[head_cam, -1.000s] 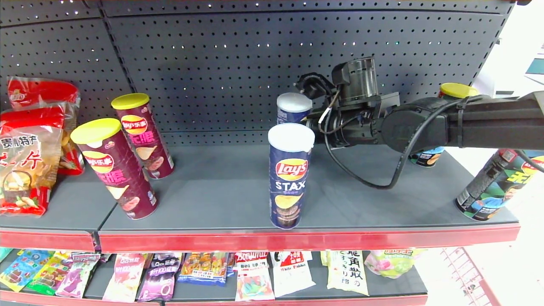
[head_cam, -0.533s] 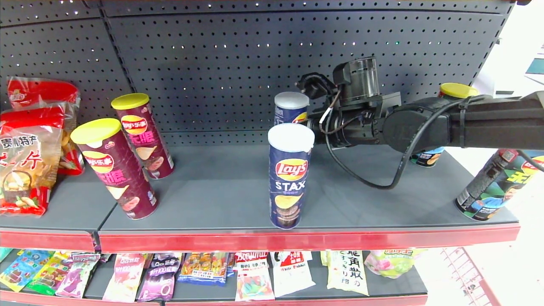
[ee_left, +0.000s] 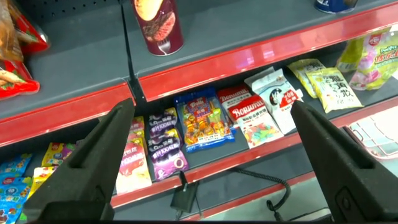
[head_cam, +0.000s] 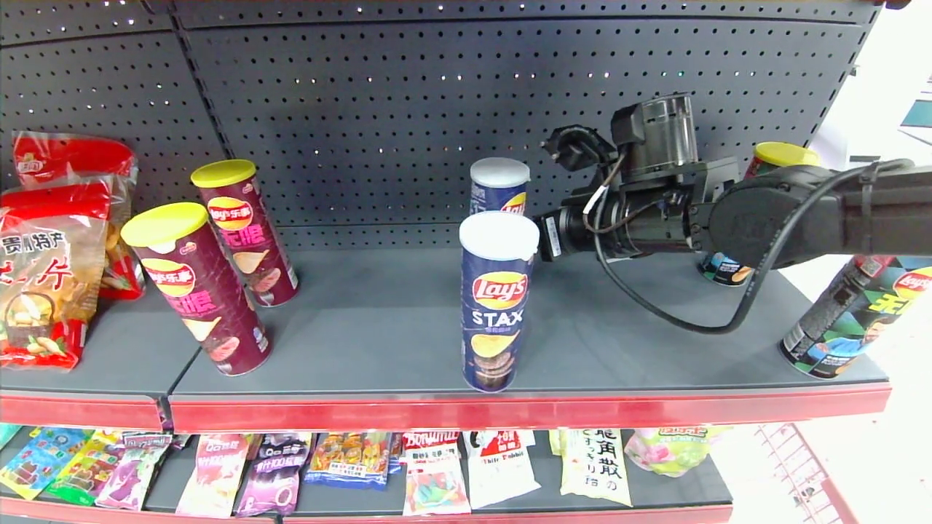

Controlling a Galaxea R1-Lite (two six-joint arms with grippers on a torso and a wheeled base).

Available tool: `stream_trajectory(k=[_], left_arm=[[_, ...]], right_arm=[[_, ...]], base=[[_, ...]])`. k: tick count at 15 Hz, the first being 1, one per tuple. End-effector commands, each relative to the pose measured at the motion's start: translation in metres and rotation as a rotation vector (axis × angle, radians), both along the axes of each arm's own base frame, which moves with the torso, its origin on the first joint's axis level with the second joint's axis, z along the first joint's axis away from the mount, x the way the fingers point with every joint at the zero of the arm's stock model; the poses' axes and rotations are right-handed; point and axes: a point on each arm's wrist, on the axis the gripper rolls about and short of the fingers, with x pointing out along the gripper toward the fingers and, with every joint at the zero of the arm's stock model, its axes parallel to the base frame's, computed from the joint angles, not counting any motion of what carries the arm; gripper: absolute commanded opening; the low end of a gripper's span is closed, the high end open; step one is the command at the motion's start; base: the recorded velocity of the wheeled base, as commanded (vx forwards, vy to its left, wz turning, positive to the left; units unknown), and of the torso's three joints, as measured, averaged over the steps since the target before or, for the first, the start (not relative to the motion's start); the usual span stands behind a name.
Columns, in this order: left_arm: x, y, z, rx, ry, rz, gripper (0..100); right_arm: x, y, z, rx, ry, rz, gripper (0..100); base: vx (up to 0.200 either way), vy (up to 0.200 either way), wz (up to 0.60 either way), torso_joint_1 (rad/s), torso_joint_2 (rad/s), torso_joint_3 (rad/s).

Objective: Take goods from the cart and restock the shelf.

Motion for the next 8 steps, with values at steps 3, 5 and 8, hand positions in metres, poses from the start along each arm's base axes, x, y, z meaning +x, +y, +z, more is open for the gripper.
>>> stream_trajectory(k=[3, 5, 8], left_arm=[[0.001, 0.0, -0.003, 0.005, 0.013, -0.003, 100], [0.001, -0.001, -0.004, 0.006, 0.016, -0.003, 100], [0.002, -0.001, -0.003, 0.008, 0.022, -0.005, 100]], right_arm=[[-0.015, -0.02, 0.01, -0.001, -0.007, -0.033, 100], [-0.018, -0.03, 0.008, -0.009, 0.003, -0.055, 100], [-0.032, -0.048, 0.007, -0.02, 0.018, -0.086, 100]], base=[[0.0, 0.0, 0.0, 0.0, 0.0, 0.0], [0.0, 0.0, 0.0, 0.0, 0.0, 0.0], [0.0, 0.0, 0.0, 0.0, 0.0, 0.0]])
